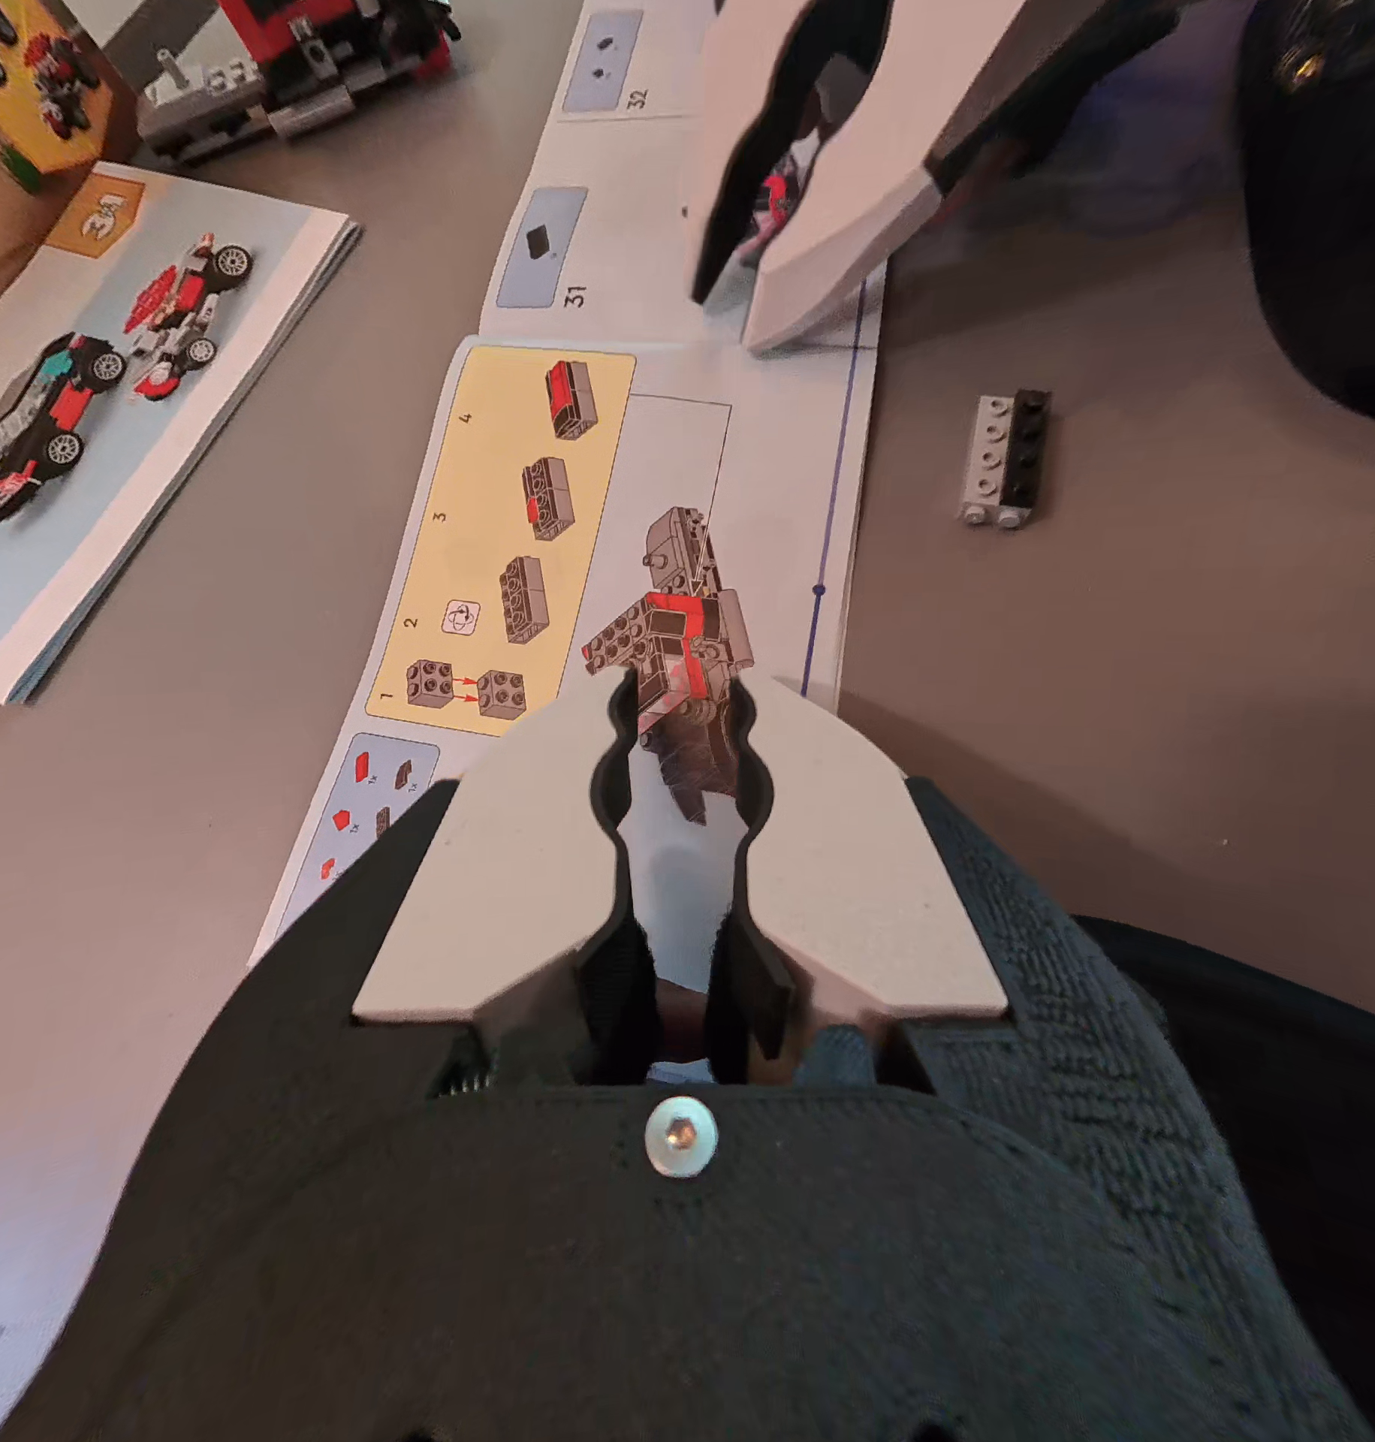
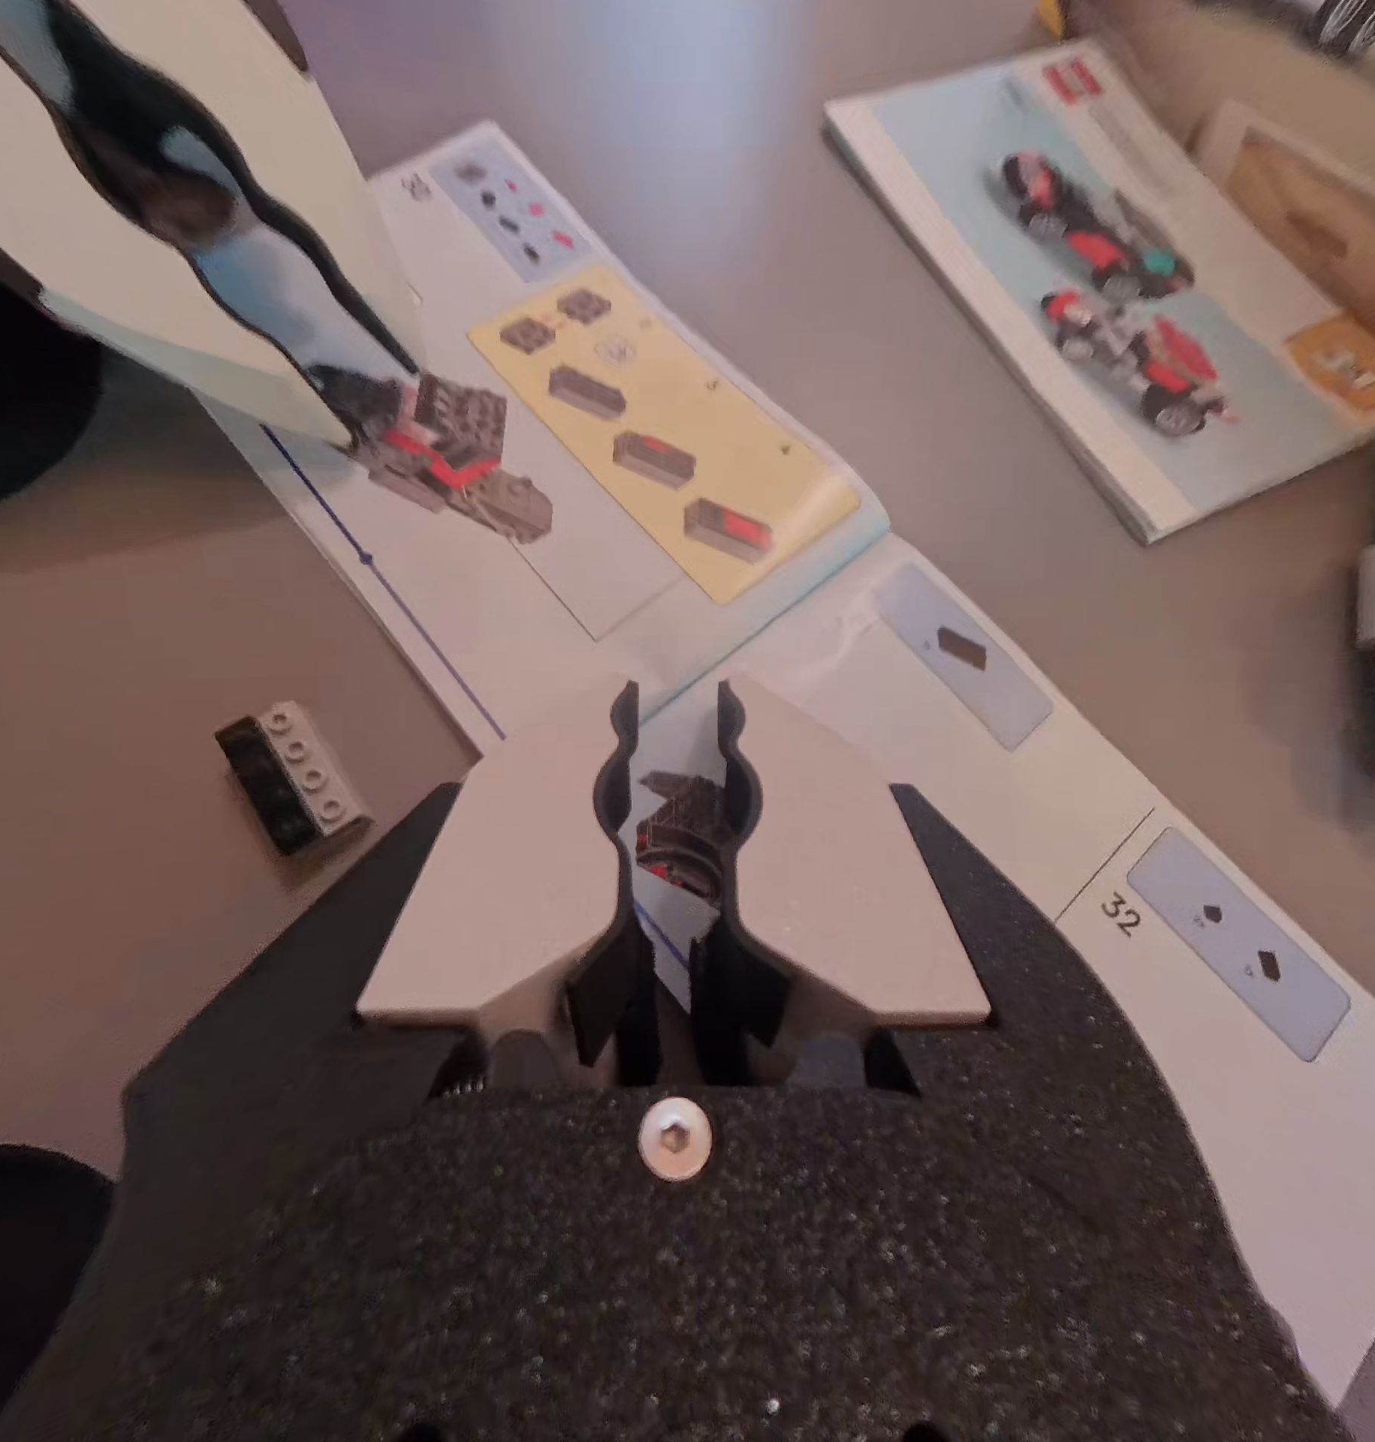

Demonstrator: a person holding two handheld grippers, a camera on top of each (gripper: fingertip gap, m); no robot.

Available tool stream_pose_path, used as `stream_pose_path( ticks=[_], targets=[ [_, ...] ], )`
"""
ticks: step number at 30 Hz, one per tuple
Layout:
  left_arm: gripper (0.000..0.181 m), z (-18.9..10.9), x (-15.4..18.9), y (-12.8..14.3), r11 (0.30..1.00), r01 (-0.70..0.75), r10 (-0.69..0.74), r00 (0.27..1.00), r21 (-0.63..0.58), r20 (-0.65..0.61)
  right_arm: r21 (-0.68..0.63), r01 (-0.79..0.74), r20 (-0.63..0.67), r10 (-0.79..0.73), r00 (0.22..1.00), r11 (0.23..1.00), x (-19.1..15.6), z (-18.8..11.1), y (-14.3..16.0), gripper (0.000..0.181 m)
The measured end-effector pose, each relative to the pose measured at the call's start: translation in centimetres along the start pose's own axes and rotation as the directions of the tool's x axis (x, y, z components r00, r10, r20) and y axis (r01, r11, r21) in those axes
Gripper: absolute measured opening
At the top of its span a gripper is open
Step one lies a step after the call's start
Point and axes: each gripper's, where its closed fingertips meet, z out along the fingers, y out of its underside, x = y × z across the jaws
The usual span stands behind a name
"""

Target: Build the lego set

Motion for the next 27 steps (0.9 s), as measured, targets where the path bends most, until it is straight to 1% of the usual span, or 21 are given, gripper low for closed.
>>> stream_pose_path(
  ticks=[1,3,5,6,8,11,13,16,17,18,19,22,25,27],
  targets=[
    [0.022,0.0,0.0,0.1,1.0,0.001,-0.001,1.0,-0.003,0.002,-0.023,0.001,0.006,-0.001,1.0,1.0,-0.1,0.2,0.3,0.019],
    [0.022,0.0,0.0,0.1,1.0,-0.001,0.001,1.0,-0.006,0.002,-0.023,-0.007,0.015,0.008,1.0,1.0,-0.4,0.3,0.3,0.015],
    [0.022,0.1,0.0,0.1,1.0,-0.006,0.006,1.0,-0.008,0.002,-0.025,-0.008,0.011,0.009,1.0,1.0,-0.4,0.2,0.2,0.015],
    [0.022,0.1,0.0,0.1,1.0,-0.009,0.009,1.0,-0.009,0.0,-0.02,-0.004,0.008,0.004,1.0,1.0,-0.3,0.0,0.0,0.019],
    [0.022,0.1,0.1,0.1,1.0,-0.017,0.017,1.0,-0.007,-0.001,0.059,0.002,-0.007,-0.001,1.0,0.998,-0.3,-1.3,-1.5,0.02],
    [0.023,0.2,0.2,0.0,1.0,-0.027,0.027,1.0,-0.001,-0.003,0.227,-0.02,-0.033,0.028,0.999,0.974,-0.8,-5.6,-4.6,0.02],
    [0.024,0.3,0.3,0.0,0.999,-0.034,0.034,0.999,-0.004,-0.006,0.273,-0.011,-0.039,0.022,0.999,0.962,-1.6,-8.8,-5.4,0.021],
    [0.027,0.5,0.6,-0.3,0.999,-0.038,0.038,0.999,0.005,-0.02,0.268,0.042,-0.108,-0.013,0.994,0.963,-1.8,-13.8,-5.2,0.023],
    [0.027,0.4,0.7,-0.4,0.999,-0.04,0.04,0.999,0.01,-0.023,0.27,0.055,-0.137,-0.018,0.99,0.961,-1.7,-15.6,-5.1,0.021],
    [0.028,0.4,0.8,-0.6,0.999,-0.042,0.042,0.999,0.017,-0.022,0.285,0.061,-0.157,-0.016,0.987,0.957,-1.6,-17.5,-5.1,0.008],
    [0.028,0.3,0.9,-0.9,0.999,-0.043,0.043,0.999,0.029,-0.023,0.312,0.068,-0.169,-0.015,0.985,0.948,-1.5,-19.3,-5.3,0.003],
    [0.029,0.1,1.6,-2.2,0.996,-0.049,0.052,0.998,0.08,-0.038,0.349,0.066,-0.261,0.029,0.965,0.935,-0.1,-24.2,-4.8,0.002],
    [0.033,0.0,3.2,-3.1,0.991,-0.101,0.109,0.991,0.089,-0.084,0.365,0.068,-0.391,0.087,0.916,0.928,2.1,-27.6,-3.5,0.004],
    [0.034,0.0,4.4,-3.5,0.987,-0.132,0.143,0.982,0.093,-0.124,0.372,0.047,-0.412,0.12,0.903,0.927,2.7,-28.5,-2.7,0.008]
  ],
)
